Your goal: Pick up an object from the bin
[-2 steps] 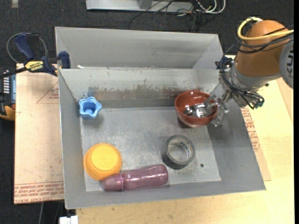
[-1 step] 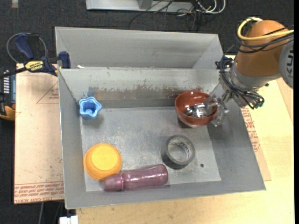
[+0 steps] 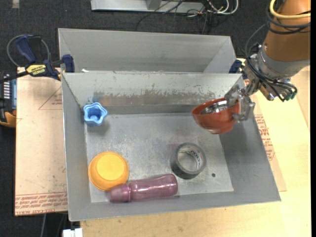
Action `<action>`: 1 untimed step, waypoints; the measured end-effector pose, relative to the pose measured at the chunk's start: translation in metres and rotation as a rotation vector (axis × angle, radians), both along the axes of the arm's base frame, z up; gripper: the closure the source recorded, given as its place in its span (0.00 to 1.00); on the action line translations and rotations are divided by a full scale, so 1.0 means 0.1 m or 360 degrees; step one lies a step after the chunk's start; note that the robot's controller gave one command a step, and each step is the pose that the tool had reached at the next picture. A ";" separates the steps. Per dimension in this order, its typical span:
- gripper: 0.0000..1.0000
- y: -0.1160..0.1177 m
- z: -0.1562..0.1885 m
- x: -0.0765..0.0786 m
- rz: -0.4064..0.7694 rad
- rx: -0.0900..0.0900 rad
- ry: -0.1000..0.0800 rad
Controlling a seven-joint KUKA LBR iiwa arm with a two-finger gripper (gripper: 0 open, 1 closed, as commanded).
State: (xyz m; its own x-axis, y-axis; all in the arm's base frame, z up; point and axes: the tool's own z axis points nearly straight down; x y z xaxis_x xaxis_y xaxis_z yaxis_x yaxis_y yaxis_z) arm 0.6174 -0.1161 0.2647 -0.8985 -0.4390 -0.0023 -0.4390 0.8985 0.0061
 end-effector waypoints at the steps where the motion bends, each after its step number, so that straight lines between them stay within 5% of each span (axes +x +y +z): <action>1: 1.00 -0.01 0.27 0.01 0.0063 0.0003 0.0003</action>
Offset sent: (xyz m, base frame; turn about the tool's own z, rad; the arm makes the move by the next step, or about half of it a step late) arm 0.0027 0.0123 0.0007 -0.0124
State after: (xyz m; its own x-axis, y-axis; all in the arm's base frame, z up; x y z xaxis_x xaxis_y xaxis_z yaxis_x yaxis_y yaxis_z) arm 0.6189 -0.1171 0.2919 -0.8804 -0.4742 -0.0017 -0.4742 0.8804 0.0089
